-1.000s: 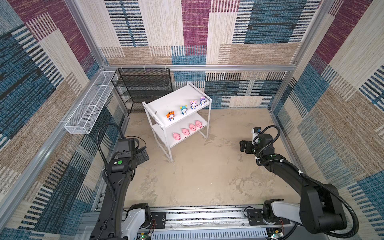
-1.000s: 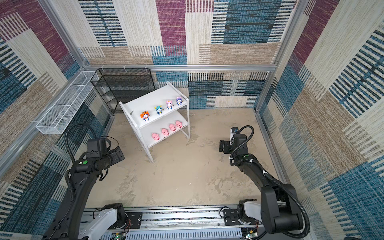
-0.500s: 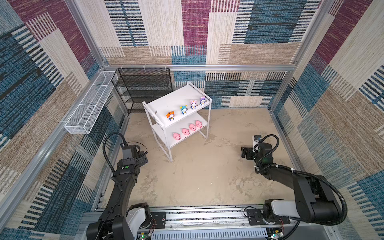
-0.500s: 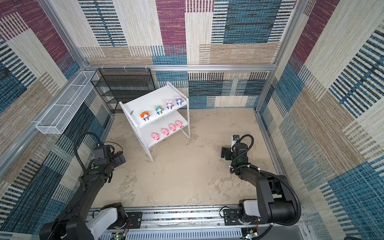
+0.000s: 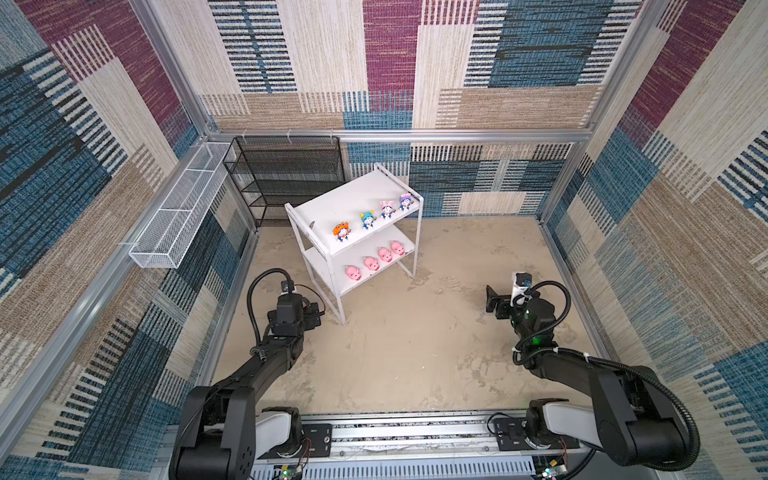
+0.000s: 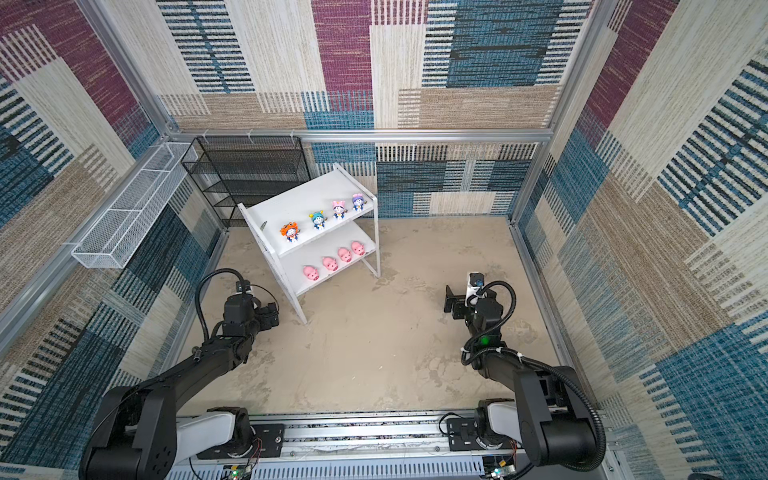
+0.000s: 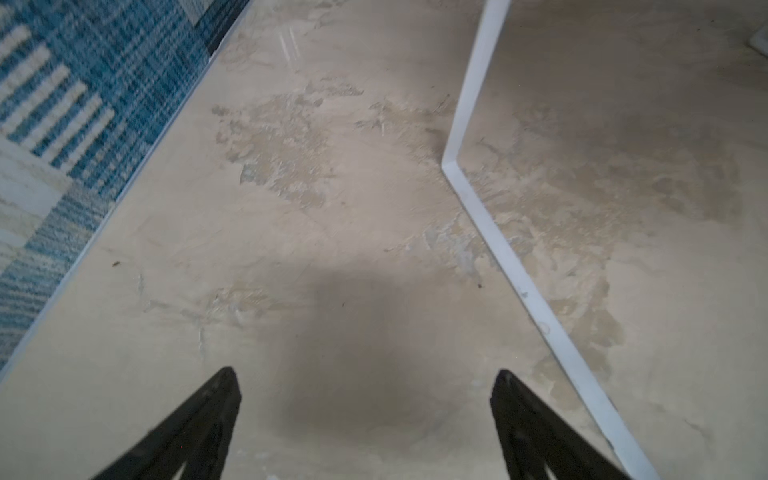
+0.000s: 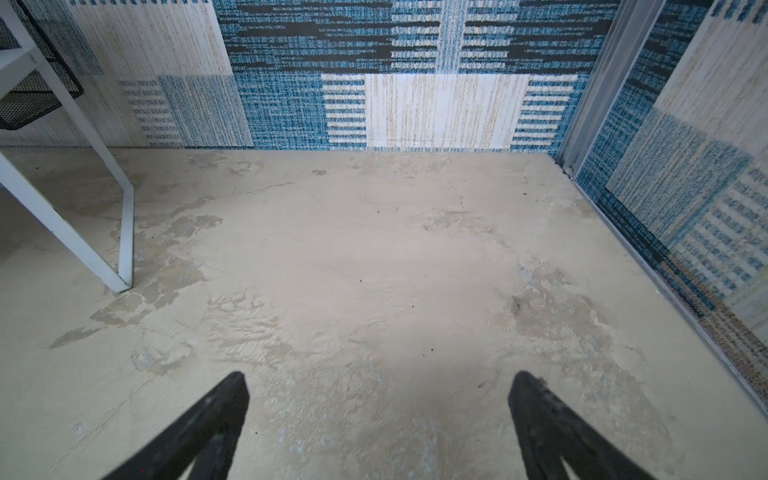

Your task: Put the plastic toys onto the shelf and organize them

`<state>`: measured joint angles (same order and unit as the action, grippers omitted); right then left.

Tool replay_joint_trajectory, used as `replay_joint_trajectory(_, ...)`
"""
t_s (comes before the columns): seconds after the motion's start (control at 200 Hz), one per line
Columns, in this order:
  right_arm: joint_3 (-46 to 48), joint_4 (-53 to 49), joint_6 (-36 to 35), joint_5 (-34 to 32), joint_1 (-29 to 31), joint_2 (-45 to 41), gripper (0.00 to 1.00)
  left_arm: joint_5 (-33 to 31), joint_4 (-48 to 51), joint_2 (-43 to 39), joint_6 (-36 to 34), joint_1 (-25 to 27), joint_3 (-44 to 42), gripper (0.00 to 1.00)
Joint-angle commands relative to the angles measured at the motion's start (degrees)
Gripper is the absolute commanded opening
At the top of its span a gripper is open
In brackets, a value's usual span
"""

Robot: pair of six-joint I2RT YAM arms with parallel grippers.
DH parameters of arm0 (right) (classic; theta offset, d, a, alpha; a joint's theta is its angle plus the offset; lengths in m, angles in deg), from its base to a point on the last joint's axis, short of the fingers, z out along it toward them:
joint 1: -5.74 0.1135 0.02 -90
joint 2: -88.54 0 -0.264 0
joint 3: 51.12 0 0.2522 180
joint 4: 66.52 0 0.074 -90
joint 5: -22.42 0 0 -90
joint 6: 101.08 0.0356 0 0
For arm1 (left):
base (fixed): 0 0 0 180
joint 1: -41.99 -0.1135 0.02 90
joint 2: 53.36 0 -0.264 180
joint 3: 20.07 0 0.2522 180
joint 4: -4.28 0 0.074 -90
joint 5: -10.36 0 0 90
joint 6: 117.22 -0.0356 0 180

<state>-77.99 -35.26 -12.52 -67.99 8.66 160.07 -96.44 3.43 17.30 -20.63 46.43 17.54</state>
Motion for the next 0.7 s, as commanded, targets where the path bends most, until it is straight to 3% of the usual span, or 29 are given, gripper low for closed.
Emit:
replay_joint_trajectory(0.0,0.0,3.1,-0.5,0.3,0.0,0.0,1.0,-3.8,-9.7,1.4,-4.4,0.6,0.1,0.95)
replay_joint_trajectory(0.321,0.7,2.9,-0.5,-2.6,-0.1,-1.2,1.0,-3.8,-24.4,7.5,-8.7,0.9,-0.6,0.95)
replay_joint_trajectory(0.461,1.2,4.3,-1.2,-3.6,0.0,-1.3,1.0,-3.4,-24.9,8.7,-8.7,0.8,0.2,0.95)
replay_joint_trajectory(0.691,-0.3,10.3,-3.3,-1.7,0.0,3.7,1.0,-1.5,-32.1,13.5,-9.0,0.8,-0.9,0.95)
